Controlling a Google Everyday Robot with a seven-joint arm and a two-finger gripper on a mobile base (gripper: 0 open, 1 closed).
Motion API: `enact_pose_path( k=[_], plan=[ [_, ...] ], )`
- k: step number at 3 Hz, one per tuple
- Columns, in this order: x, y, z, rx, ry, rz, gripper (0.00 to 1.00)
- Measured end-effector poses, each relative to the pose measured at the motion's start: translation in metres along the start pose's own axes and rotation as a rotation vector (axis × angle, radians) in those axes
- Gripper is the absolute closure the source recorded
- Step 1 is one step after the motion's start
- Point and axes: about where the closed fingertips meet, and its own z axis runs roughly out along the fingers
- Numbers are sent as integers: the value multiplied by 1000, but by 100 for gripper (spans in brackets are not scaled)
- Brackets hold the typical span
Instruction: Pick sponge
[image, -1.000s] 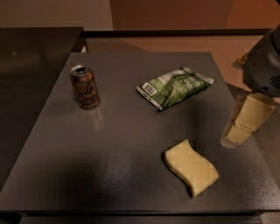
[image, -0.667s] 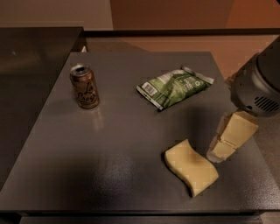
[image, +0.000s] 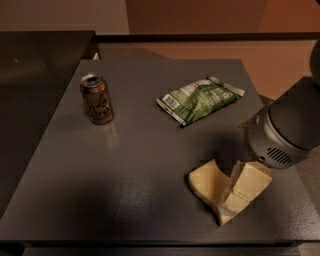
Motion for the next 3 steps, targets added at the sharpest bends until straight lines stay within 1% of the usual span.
enact_pose_path(
  k=[1,3],
  plan=[
    [3,13,19,-32,8,-1,0],
    [5,24,37,-54,24,-4,0]
  ],
)
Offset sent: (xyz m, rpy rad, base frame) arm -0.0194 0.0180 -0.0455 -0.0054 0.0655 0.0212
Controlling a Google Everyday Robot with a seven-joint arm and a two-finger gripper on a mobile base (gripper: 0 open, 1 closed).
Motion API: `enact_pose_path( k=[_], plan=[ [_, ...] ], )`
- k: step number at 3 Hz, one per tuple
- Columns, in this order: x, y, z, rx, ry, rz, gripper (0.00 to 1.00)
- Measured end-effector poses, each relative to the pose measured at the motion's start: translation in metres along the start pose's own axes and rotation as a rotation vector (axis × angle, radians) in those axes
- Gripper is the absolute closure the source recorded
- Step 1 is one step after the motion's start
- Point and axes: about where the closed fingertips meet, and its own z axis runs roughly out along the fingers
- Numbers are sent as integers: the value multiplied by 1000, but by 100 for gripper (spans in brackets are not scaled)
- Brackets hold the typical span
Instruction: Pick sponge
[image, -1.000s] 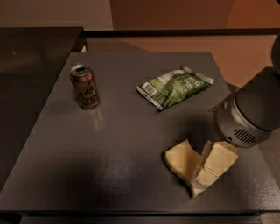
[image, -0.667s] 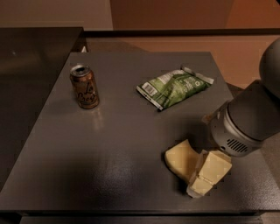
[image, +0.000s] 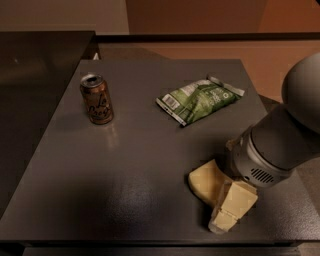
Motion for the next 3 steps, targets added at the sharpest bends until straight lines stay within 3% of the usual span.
enact_pose_path(
  k=[1,3],
  plan=[
    [-3,1,1,6,15,-3,18],
    [-18,-2,-10,44,41,-20,64]
  ],
)
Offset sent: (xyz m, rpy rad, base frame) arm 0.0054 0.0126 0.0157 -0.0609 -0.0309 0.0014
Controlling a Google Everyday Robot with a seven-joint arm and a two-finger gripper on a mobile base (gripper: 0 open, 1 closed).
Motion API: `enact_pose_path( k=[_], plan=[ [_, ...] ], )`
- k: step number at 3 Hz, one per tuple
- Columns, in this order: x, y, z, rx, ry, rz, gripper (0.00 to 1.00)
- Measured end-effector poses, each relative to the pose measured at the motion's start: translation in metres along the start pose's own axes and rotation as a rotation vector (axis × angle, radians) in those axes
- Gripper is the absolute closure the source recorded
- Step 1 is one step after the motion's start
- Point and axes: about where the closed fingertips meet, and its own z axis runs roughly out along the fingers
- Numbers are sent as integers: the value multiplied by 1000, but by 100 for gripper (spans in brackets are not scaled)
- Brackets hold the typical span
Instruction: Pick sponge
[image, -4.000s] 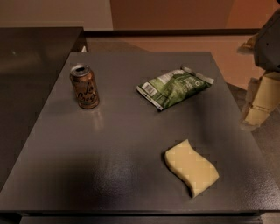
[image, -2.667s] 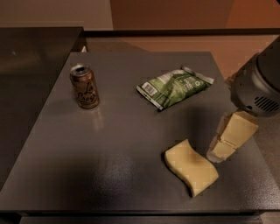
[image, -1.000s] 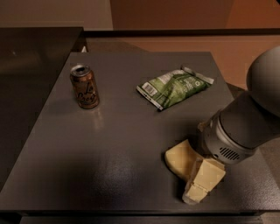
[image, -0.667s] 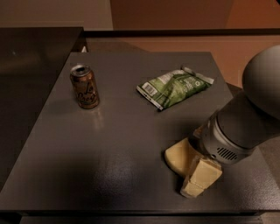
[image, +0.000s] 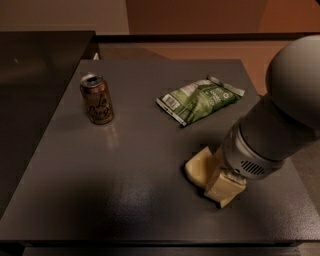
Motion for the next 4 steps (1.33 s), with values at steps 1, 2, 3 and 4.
enact_pose_path(
  k=[1,2,3,4],
  plan=[
    [-25,-10,-10,27,6,-30,88],
    [-66,-24,-18,55,11,-80,100],
    [-108,-40,-20,75,1,-117,100],
    [-150,-56,-16,81,-14,-140,100]
  ],
)
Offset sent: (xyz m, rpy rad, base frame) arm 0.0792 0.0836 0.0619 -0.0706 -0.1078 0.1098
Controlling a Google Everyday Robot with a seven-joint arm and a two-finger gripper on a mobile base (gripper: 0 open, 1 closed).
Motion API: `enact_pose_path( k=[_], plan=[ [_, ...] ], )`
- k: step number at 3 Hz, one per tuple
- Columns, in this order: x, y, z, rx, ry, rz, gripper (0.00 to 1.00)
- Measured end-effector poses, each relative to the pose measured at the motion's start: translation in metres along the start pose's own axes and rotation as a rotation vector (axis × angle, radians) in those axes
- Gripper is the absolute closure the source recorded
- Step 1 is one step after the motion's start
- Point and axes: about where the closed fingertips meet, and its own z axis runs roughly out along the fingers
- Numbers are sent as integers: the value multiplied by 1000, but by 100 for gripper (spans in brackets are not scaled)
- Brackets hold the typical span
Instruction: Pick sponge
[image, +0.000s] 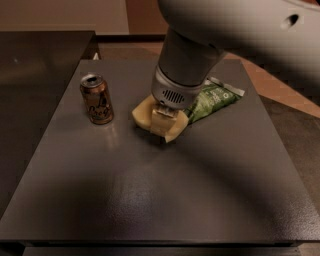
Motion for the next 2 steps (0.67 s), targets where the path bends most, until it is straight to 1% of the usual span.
enact_pose_path(
  k=[1,2],
  plan=[
    [-29,-12,20,-20,-3,-14,100],
    [-50,-16,44,-51,-5,-18,100]
  ],
)
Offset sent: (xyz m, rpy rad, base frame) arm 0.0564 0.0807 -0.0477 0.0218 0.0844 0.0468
